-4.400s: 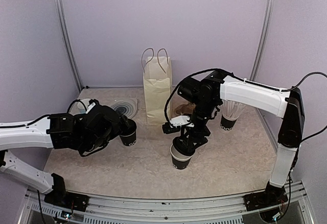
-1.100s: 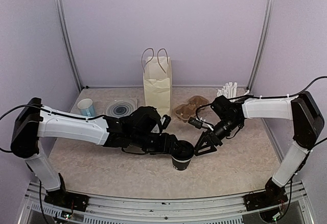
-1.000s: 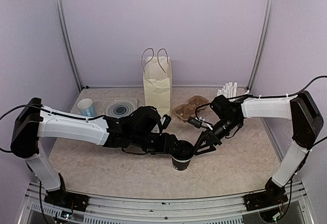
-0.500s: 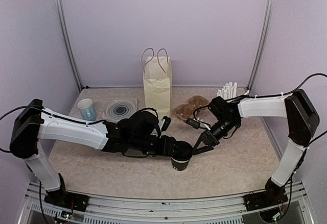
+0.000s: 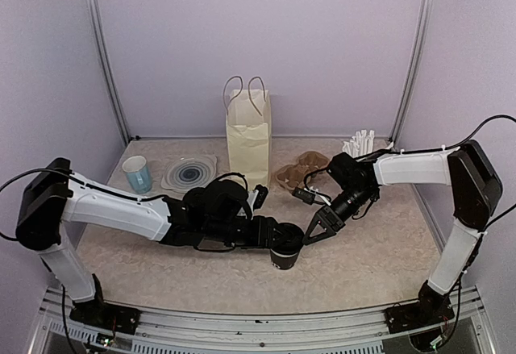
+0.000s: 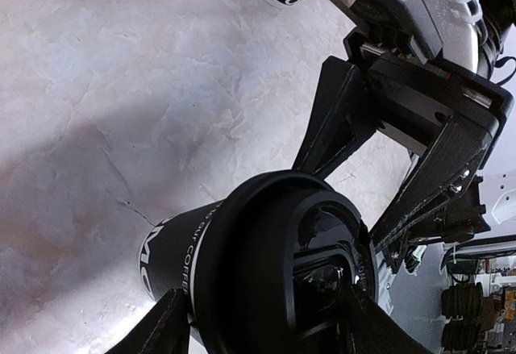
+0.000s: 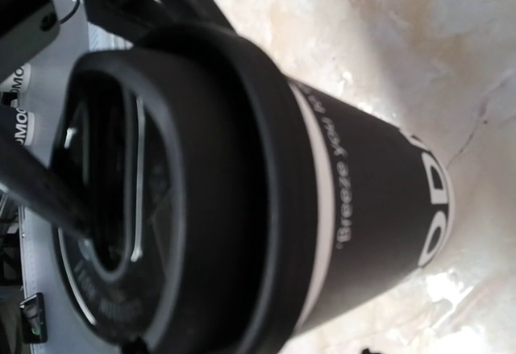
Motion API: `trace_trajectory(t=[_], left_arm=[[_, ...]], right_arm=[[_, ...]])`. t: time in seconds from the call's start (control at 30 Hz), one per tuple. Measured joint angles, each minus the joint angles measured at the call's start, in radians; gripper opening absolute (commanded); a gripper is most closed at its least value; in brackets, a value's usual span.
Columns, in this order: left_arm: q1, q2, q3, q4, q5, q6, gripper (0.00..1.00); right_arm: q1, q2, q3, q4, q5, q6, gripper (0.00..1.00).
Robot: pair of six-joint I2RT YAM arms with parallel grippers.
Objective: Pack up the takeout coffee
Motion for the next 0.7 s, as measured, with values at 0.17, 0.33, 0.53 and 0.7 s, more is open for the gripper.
trace_trajectory(t=[0.17, 0.33, 0.53, 0.7], left_arm=[[-0.001, 0.016, 0.06, -0.071, -0.019, 0.021, 0.64], [-0.002, 0.032, 0.131, -0.161, -0.043, 0.065, 0.66], [0.006, 0.032, 0.184, -0.264, -0.05, 0.119, 0.69], [0.024, 0.03, 0.208, -0.319, -0.051, 0.146, 0.71]], right_arm=[[0.002, -0.008, 0.0, 0.004, 0.01, -0.002, 0.54], [0.002, -0.032, 0.0, 0.032, 0.038, -0.026, 0.58], [0.002, -0.06, -0.004, 0.064, 0.06, -0.048, 0.6], [-0.001, -0.06, -0.005, 0.061, 0.06, -0.073, 0.61]])
